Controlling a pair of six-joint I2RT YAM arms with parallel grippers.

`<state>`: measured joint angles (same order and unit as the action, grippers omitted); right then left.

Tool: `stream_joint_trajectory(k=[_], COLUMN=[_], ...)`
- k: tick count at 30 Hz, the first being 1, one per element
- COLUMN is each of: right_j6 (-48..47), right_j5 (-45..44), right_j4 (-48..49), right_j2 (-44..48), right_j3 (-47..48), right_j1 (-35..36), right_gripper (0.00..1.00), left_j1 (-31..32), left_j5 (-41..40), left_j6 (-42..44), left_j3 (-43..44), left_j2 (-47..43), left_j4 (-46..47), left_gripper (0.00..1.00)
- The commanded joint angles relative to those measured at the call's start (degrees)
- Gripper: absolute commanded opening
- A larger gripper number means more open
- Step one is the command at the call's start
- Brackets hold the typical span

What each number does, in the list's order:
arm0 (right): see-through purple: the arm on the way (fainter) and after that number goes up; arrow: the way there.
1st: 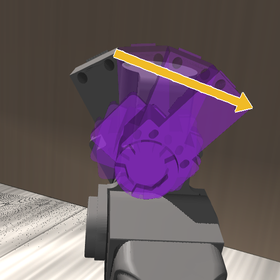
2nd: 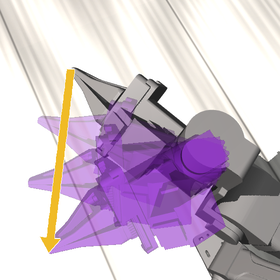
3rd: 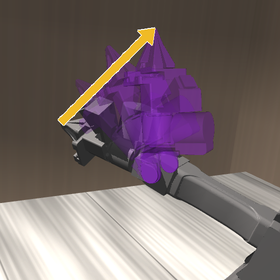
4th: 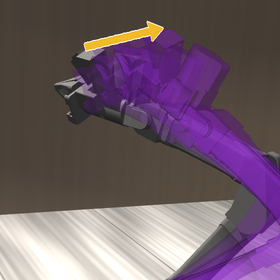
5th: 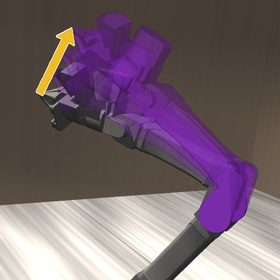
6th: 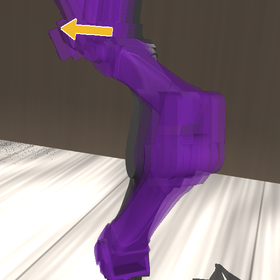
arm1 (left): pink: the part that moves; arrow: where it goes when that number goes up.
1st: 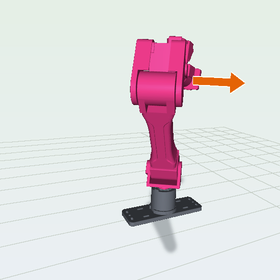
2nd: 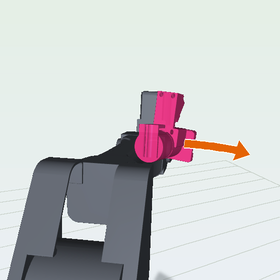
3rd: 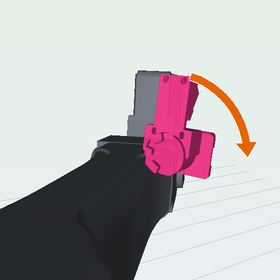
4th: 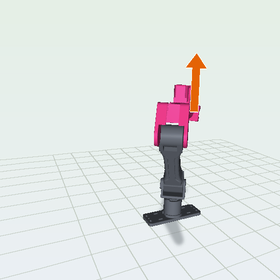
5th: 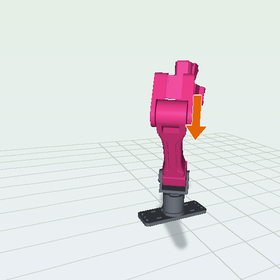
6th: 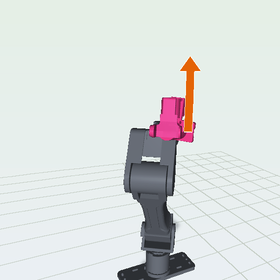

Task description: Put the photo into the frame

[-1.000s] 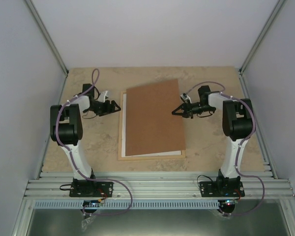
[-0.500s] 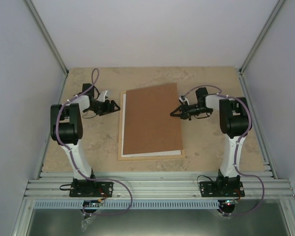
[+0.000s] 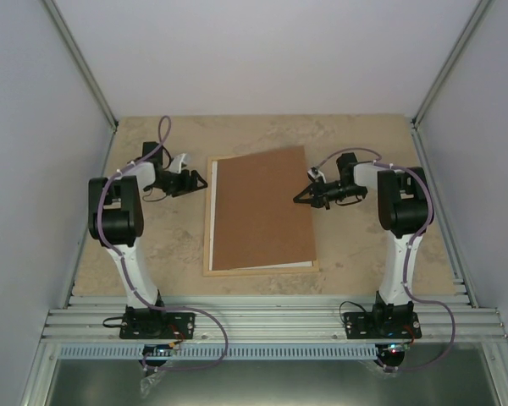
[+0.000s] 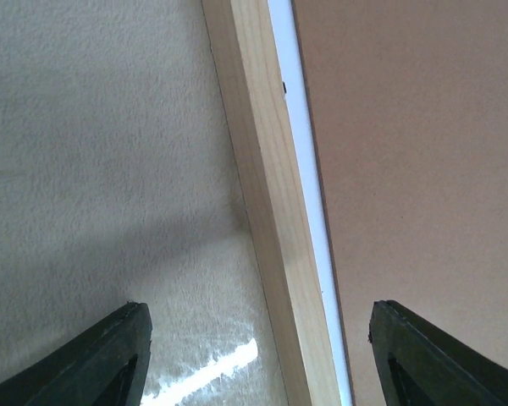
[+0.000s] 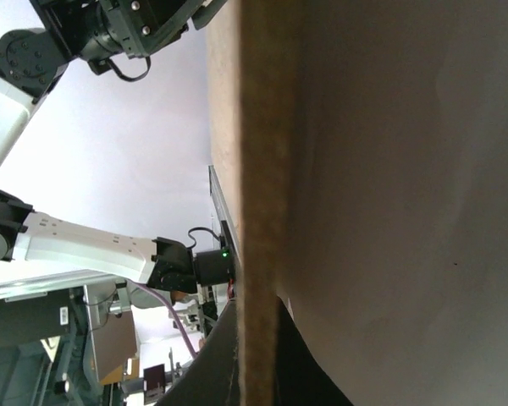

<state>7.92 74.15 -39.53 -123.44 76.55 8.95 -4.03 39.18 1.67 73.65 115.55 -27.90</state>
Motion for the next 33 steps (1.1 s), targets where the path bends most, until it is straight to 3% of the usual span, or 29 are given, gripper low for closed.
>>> stream_joint_trajectory(k=[1, 10, 21, 30, 33], right_j6=[-2.2, -0.9, 6.6, 5.6, 5.0], right_j5=[0.2, 0.4, -3.6, -8.7, -11.1], right_j4=[-3.5, -2.2, 6.3, 4.7, 3.7], right_j2=[0.3, -0.8, -4.3, -4.0, -3.5], right_j3=[1.2, 1.4, 2.8, 3.3, 3.8], right_j1=[0.9, 2.1, 5.3, 5.6, 5.6], right_gripper=[0.01, 0.01, 0.01, 0.01, 0.1], left_j1=[0.1, 1.8, 5.5, 5.9, 5.9], left_j5=[-1.8, -1.2, 1.1, 0.0, -0.7], left_j6=[0.4, 0.3, -0.9, -0.8, -0.9], left_j3=[0.9, 2.7, 3.4, 4.4, 4.8], left_j2=[3.3, 5.3, 7.8, 8.1, 8.0], left_j4=[-1.2, -1.6, -0.7, -1.2, -1.3], left_gripper=[0.73, 0.67, 0.48, 0.52, 0.59])
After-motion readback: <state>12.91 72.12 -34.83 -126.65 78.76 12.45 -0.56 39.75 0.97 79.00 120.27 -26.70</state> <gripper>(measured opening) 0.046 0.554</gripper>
